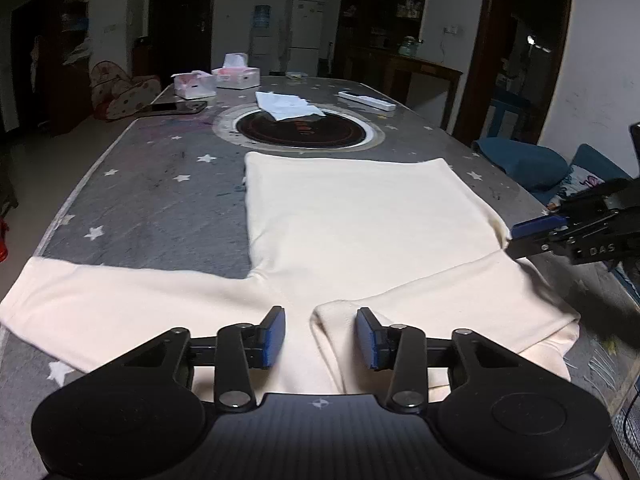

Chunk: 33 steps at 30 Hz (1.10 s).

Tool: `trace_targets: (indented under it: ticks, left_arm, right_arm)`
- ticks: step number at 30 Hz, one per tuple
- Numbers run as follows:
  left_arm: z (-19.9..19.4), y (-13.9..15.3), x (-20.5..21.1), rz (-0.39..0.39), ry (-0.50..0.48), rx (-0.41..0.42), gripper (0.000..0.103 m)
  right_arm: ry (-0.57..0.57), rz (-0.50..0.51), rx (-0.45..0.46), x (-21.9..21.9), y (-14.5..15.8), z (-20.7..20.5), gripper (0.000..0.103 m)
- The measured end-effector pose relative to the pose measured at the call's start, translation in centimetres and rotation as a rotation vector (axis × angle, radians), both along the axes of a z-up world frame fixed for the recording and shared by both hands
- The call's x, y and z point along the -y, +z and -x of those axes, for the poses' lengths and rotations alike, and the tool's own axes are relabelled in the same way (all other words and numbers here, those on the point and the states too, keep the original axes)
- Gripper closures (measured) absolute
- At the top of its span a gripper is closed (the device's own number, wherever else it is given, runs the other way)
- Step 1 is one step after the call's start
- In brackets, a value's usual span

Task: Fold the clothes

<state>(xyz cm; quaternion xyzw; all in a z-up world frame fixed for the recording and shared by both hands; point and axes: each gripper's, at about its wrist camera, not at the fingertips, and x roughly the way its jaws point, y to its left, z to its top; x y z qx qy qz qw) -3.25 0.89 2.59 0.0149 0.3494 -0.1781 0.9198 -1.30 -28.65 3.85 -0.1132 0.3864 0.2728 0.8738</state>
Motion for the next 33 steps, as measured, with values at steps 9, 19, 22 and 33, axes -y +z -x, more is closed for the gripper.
trace_targets:
  ticks: [9, 19, 22, 33]
  left_arm:
    - [-0.3, 0.4, 0.4, -0.018, -0.014, 0.037, 0.101]
    - [-0.8, 1.3, 0.6, -0.028, -0.021, 0.077, 0.101]
    - [-0.9, 1.1, 0.5, -0.036, -0.015, 0.07, 0.101]
    - [-1.1, 0.7, 0.3, -0.056, -0.017, 0.057, 0.077]
  right_arm:
    - [0.063, 0.037, -0.003, -0.5, -0.8, -0.3, 0.079]
    - [0.039, 0.072, 0.026, -0.2, -0.7, 0.5, 0.099]
    - [-0.01, 0.071, 0.037, 0.3, -0.6, 0.5, 0.1]
    - [0.021, 0.036, 0.063, 0.7, 0.0, 0.6, 0.092]
